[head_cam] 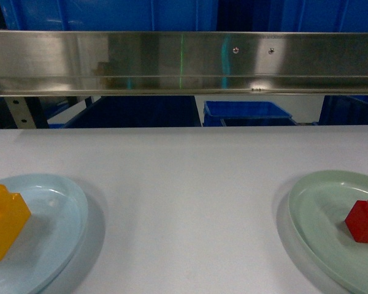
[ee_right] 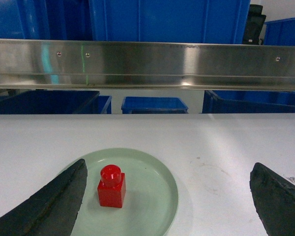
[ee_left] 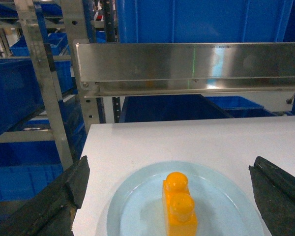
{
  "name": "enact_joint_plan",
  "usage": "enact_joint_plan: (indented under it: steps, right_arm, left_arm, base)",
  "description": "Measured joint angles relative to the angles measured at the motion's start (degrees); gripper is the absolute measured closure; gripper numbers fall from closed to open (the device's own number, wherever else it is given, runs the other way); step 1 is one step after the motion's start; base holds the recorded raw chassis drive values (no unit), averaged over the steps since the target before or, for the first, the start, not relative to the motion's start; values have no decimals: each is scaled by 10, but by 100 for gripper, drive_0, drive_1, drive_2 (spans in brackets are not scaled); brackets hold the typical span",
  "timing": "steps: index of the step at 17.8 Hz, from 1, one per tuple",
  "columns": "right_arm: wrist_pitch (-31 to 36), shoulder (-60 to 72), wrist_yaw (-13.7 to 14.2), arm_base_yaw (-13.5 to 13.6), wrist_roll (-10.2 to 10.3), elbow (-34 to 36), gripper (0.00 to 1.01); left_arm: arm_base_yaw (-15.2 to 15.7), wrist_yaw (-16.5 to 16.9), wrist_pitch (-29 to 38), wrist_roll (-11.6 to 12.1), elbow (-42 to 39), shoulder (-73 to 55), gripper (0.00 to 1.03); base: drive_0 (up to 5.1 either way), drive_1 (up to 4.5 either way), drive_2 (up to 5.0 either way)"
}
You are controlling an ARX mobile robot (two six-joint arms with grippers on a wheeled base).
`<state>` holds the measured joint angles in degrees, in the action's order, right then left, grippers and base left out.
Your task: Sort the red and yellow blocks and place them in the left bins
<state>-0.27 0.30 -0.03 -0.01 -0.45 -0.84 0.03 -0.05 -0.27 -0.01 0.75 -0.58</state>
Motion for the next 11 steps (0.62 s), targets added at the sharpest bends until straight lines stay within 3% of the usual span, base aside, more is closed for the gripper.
enact_joint_plan:
  steps: [11]
  right_arm:
    - [0, 0, 0, 0, 0, 0, 3]
  left_arm:
    - [0, 0, 0, 0, 0, 0, 5]
  base:
    - [0, 0, 0]
